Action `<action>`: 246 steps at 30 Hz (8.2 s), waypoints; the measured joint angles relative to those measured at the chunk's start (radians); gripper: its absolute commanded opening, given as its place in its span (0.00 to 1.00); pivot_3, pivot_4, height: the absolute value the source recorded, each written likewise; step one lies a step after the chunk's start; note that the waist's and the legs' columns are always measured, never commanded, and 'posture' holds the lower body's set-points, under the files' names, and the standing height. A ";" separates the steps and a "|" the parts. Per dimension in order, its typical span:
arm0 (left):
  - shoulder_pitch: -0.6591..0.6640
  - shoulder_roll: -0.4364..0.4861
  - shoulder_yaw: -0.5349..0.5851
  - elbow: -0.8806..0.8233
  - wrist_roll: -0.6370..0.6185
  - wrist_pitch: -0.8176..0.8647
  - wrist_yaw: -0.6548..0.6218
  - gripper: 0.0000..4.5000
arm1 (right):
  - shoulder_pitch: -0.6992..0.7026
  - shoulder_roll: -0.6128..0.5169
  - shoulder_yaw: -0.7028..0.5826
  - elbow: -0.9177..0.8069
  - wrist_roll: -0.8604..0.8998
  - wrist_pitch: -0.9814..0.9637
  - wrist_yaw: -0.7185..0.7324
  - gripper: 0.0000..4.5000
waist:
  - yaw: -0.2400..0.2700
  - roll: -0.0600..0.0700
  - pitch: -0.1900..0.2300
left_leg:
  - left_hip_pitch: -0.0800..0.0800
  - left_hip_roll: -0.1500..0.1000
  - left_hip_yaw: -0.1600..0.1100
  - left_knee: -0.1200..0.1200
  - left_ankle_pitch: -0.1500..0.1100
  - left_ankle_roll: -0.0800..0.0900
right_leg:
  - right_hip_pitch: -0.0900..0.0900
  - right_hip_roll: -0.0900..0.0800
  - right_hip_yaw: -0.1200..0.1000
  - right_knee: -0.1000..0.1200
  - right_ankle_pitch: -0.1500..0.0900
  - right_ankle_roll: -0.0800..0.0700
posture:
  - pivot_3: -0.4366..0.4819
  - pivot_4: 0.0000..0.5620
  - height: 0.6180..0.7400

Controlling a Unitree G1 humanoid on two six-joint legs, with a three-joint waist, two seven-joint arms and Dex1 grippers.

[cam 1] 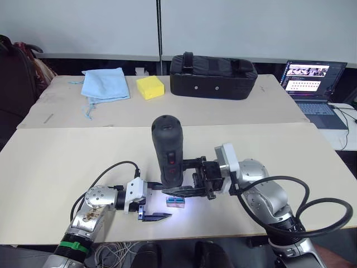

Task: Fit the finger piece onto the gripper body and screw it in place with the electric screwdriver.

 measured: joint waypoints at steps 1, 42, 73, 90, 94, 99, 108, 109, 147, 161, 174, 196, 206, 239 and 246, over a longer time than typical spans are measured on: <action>-0.002 0.000 -0.006 -0.003 -0.001 0.008 0.000 0.99 | 0.000 0.005 0.004 0.010 -0.010 -0.009 0.001 0.43 | 0.000 0.000 0.000 | 0.000 0.000 0.000 0.000 0.000 0.000 | 0.000 0.000 0.000 0.000 0.000 0.000 | 0.48 0.27 1.00; -0.030 -0.025 -0.073 -0.018 0.030 0.022 0.040 0.99 | 0.027 0.050 0.011 0.129 -0.071 -0.072 0.039 0.43 | 0.000 0.000 0.000 | 0.001 0.000 0.000 0.000 0.000 0.000 | 0.001 0.001 0.001 0.001 0.000 0.000 | 0.48 0.27 1.00; -0.032 -0.025 -0.072 0.006 0.027 -0.008 0.043 0.99 | 0.020 0.049 0.013 0.160 -0.099 -0.089 0.039 0.43 | 0.000 0.001 -0.001 | 0.005 0.000 0.000 0.000 0.000 0.000 | 0.003 0.001 0.001 0.003 0.000 0.000 | 0.48 0.27 1.00; -0.020 -0.023 -0.063 0.015 0.013 -0.036 0.046 0.99 | 0.015 0.045 -0.001 0.108 -0.044 -0.057 0.021 0.43 | -0.001 0.001 -0.001 | 0.005 0.001 0.000 0.000 0.000 0.000 | 0.003 0.001 0.001 0.003 0.000 0.000 | 0.48 0.27 1.00; -0.014 -0.009 -0.048 0.015 -0.014 -0.031 0.029 0.99 | -0.010 0.033 -0.025 0.080 0.000 -0.013 0.006 0.43 | -0.002 0.001 -0.001 | 0.005 0.001 0.000 0.000 0.000 0.000 | 0.002 0.001 0.001 0.003 0.000 0.000 | 0.48 0.27 1.00; 0.007 0.036 0.014 0.006 -0.087 -0.009 -0.011 0.99 | -0.021 0.000 -0.076 0.039 0.055 0.039 -0.017 0.43 | -0.002 0.001 -0.001 | 0.004 0.001 0.000 0.000 0.000 0.000 | 0.001 0.001 0.001 0.003 0.000 -0.001 | 0.48 0.27 1.00; 0.073 0.135 0.192 -0.170 -0.331 0.147 -0.044 0.99 | -0.031 -0.076 -0.161 -0.093 0.167 0.145 -0.087 0.43 | -0.003 0.001 0.000 | 0.001 0.001 0.000 0.000 0.000 0.000 | 0.000 0.000 0.001 0.001 0.000 -0.001 | 0.48 0.27 1.00; 0.074 0.152 0.219 -0.196 -0.368 0.193 -0.033 0.99 | -0.031 -0.087 -0.179 -0.107 0.187 0.158 -0.097 0.43 | -0.002 0.001 0.000 | 0.001 0.001 0.000 0.000 0.000 0.000 | 0.000 0.000 0.000 0.001 0.000 0.000 | 0.48 0.27 1.00; -0.122 -0.144 0.022 0.059 0.027 0.191 0.323 0.99 | -0.100 -0.119 -0.227 -0.127 0.265 0.216 -0.153 0.43 | 0.000 -0.001 0.001 | -0.001 -0.001 -0.001 0.000 0.000 0.000 | 0.000 0.000 0.001 -0.001 0.005 0.008 | 0.48 0.27 1.00; -0.173 -0.156 0.017 0.115 0.051 0.199 0.336 0.52 | -0.081 -0.127 -0.227 -0.131 0.259 0.216 -0.159 0.43 | 0.000 -0.001 0.001 | 0.000 -0.001 -0.001 0.000 0.000 0.000 | 0.000 0.001 0.001 0.000 0.005 0.008 | 0.48 0.27 1.00; -0.355 -0.144 0.012 0.437 0.055 -0.007 0.078 0.52 | -0.079 -0.153 -0.231 -0.131 0.259 0.217 -0.156 0.43 | 0.000 -0.001 0.001 | -0.001 -0.001 -0.001 0.001 0.000 0.000 | 0.000 0.001 0.001 -0.001 0.005 0.008 | 0.48 0.27 1.00; -0.121 -0.129 0.074 0.136 0.021 0.084 0.207 0.98 | -0.086 -0.142 -0.230 -0.132 0.268 0.231 -0.187 0.43 | -0.008 -0.001 0.001 | -0.001 0.000 -0.001 0.001 0.000 0.000 | 0.000 0.001 0.001 0.000 0.005 0.008 | 0.48 0.27 1.00; -0.130 -0.182 0.049 0.097 0.064 0.149 0.349 0.98 | -0.096 -0.142 -0.230 -0.137 0.284 0.256 -0.197 0.43 | 0.006 -0.001 0.001 | -0.001 -0.002 -0.001 0.002 0.000 0.000 | 0.001 -0.001 0.001 0.000 0.006 0.008 | 0.48 0.27 1.00; -0.172 -0.144 0.021 0.136 0.062 0.161 0.305 0.51 | -0.359 0.001 -0.140 -0.037 0.256 0.334 -0.295 0.43 | -0.001 0.000 0.001 | 0.000 0.000 -0.001 0.002 0.000 0.000 | 0.001 0.001 0.001 0.000 0.006 0.008 | 0.48 0.27 1.00; -0.172 -0.141 0.019 0.133 0.056 0.173 0.298 0.51 | -0.360 0.051 -0.121 0.043 0.168 0.311 -0.296 0.43 | -0.002 0.000 0.001 | 0.000 0.000 -0.001 0.002 0.000 0.000 | 0.001 0.001 0.001 0.000 0.006 0.008 | 0.48 0.27 1.00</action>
